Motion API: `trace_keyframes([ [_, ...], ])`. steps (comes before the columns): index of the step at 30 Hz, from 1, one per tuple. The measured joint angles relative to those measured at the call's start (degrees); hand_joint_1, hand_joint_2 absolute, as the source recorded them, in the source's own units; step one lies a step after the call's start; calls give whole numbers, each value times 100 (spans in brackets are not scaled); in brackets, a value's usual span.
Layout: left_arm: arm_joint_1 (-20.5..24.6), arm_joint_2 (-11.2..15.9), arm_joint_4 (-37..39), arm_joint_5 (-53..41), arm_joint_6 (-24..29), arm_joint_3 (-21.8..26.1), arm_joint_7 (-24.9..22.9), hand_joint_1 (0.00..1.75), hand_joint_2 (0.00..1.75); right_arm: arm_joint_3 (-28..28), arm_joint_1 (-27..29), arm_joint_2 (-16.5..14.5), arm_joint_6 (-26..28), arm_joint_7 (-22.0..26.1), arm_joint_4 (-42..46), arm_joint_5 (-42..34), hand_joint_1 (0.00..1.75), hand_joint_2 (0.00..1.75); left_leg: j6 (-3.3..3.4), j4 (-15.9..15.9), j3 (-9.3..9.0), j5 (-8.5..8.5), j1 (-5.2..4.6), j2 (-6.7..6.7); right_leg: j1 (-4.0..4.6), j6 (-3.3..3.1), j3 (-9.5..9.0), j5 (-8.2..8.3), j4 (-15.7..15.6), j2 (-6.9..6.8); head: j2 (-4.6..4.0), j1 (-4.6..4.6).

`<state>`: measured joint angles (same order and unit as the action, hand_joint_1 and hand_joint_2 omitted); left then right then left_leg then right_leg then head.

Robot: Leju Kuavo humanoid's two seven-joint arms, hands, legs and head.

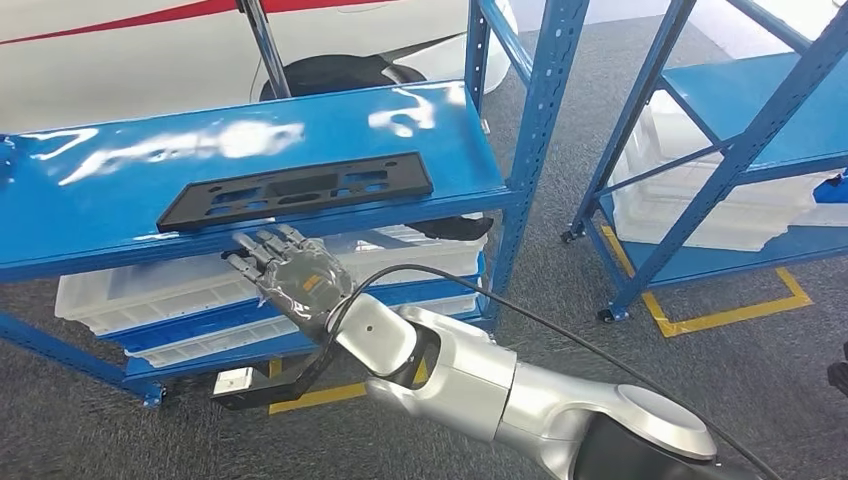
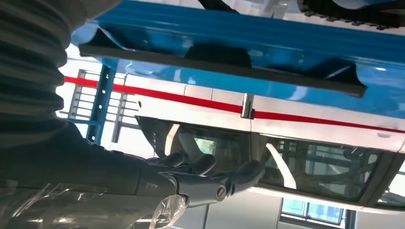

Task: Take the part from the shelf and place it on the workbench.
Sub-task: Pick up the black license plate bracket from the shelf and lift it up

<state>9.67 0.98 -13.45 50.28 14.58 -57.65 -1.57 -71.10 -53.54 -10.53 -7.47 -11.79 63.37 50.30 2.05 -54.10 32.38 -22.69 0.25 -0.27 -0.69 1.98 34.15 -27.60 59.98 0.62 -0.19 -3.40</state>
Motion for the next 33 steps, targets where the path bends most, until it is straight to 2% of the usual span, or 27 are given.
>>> trace_keyframes([
  [1, 4, -2, 0, -1, 0, 1, 0, 0, 0, -4, -2, -4, 2, 4, -9, -3, 0, 175, 34, 9, -40, -15, 1, 3, 3, 0, 166, -148, 351, -6, -1, 4],
  [3, 10, -3, -1, -1, -1, 2, -1, 0, 0, -14, 2, -7, 4, 12, -39, -10, 0, 175, 85, 9, -98, -61, -17, 4, 7, 1, 611, -421, 1153, -8, -1, 8],
  [4, 6, -7, -1, -1, -2, 2, -1, 0, 0, -18, 6, -7, 4, 14, -59, -13, 0, 175, 97, 8, -129, -89, -26, -1, 8, 1, 776, -430, 1372, -8, -1, 9],
  [5, 1, -13, -1, -2, -2, 2, -1, 0, 0, -20, 9, -8, 5, 14, -76, -15, 0, 175, 98, 5, -164, -120, -31, -9, 8, -4, 833, -323, 1359, -8, -1, 9],
  [6, -3, -19, -1, -4, -3, 2, -1, 0, 0, -20, 11, -9, 5, 14, -87, -17, 0, 175, 93, 2, -202, -151, -34, -17, 8, -14, 779, -131, 1136, -9, -1, 10],
  [7, -4, -27, -1, -8, -3, 2, -1, 0, 0, -20, 10, -10, 6, 15, -96, -21, 0, 175, 79, -3, -251, -194, -35, -24, 8, -30, 631, 137, 728, -12, -1, 10],
  [8, -1, -32, 0, -13, -3, 2, -1, 0, 0, -22, 7, -14, 7, 15, -103, -25, 0, 175, 55, -14, -289, -243, -49, -29, 13, -45, 446, 333, 309, -17, -1, 10],
  [9, 3, -35, -1, -16, -3, 2, -1, 0, 0, -25, 3, -21, 8, 16, -112, -31, 0, 175, 29, -22, -319, -285, -60, -31, 16, -61, 299, 454, -14, -20, -1, 9],
  [10, 8, -38, -1, -19, -4, 2, -1, 0, 0, -28, -1, -31, 9, 17, -121, -36, 0, 175, 2, -26, -338, -323, -71, -31, 24, -78, 196, 514, -238, -20, -1, 8],
  [11, 11, -39, -1, -19, -5, 2, -1, 0, 0, -31, -6, -41, 10, 18, -132, -41, 0, 175, -24, -25, -343, -348, -79, -28, 35, -96, 163, 490, -306, -15, -1, 7],
  [14, 20, -38, -1, -19, -6, 1, -1, 0, 0, -33, -17, -70, 12, 22, -146, -46, 0, 175, -96, -104, -330, -448, -58, -14, 13, -167, 133, 452, -343, -1, -1, 0],
  [15, 25, -39, -1, -19, -6, 0, -1, 0, 0, -33, -28, -84, 13, 23, -150, -46, 0, 175, -132, -298, -242, -549, -46, -10, -4, -189, 113, 440, -353, -2, -1, -7],
  [16, 28, -41, -1, -19, -6, 0, -1, 0, 0, -34, -38, -97, 13, 23, -154, -46, 0, 175, -172, -614, -80, -682, -26, -7, -13, -209, 96, 425, -357, -2, -1, -15],
  [18, 24, -44, -1, -21, -7, -1, -1, 0, 0, -44, -49, -119, 13, 28, -171, -47, 0, 175, -244, -1462, 412, -955, 14, -5, -10, -232, 77, 389, -356, -8, -1, -31],
  [19, 15, -45, -1, -26, -7, -1, -1, 0, 0, -52, -46, -125, 13, 31, -181, -48, 0, 175, -266, -1752, 621, -989, 33, -5, -8, -231, 61, 368, -355, -7, -1, -35],
  [20, 5, -46, -1, -31, -7, -1, -1, 0, 0, -60, -43, -131, 13, 34, -193, -48, 0, 175, -274, -1825, 734, -907, 46, -4, -3, -222, 36, 344, -354, -5, -1, -38],
  [21, 1, -48, -1, -36, -7, -1, -1, 0, 0, -65, -41, -136, 13, 38, -202, -49, 0, 175, -273, -1662, 730, -717, 55, -4, -2, -207, 0, 318, -354, -1, -1, -40],
  [23, 3, -48, -1, -49, -7, -1, -1, 0, 0, -68, -47, -150, 14, 42, -212, -50, 0, 175, -251, -849, 458, -190, 57, -4, -4, -174, -94, 258, -359, 5, -1, -40],
  [24, 6, -48, -1, -55, -8, -1, -1, 0, 0, -69, -54, -161, 16, 45, -215, -52, 0, 175, -230, -476, 311, -29, 40, -5, 3, -154, -124, 231, -362, 9, -1, -42],
  [25, 12, -49, -1, -62, -9, -1, -2, 0, 0, -72, -62, -171, 20, 46, -221, -55, 0, 175, -198, -220, 204, 51, 22, -6, 9, -131, -140, 214, -367, 14, -1, -44],
  [28, 18, -50, -1, -76, -15, -1, -6, 0, 0, -89, -73, -185, 28, 49, -245, -63, 0, 175, -92, -77, 122, 6, -12, -4, 13, -46, -146, 174, -382, 23, -1, -44],
  [30, 19, -49, 0, -78, -15, 0, -6, 0, 0, -92, -84, -190, 31, 50, -258, -64, 0, 175, -22, -41, 59, -8, -2, -3, 12, -5, -83, 56, -177, 7, -1, -37],
  [31, 25, -47, 0, -78, -15, 1, -6, 0, 0, -95, -89, -192, 31, 51, -264, -64, 0, 175, 18, -27, 18, -22, 2, -1, 13, 2, 45, -68, 105, -1, -1, -33],
  [33, 31, -43, 0, -78, -15, 2, -6, 0, 0, -105, -89, -190, 31, 51, -282, -64, 0, 175, 89, -26, -43, -70, -20, 2, 18, -6, 480, -359, 923, -7, -1, -27],
])
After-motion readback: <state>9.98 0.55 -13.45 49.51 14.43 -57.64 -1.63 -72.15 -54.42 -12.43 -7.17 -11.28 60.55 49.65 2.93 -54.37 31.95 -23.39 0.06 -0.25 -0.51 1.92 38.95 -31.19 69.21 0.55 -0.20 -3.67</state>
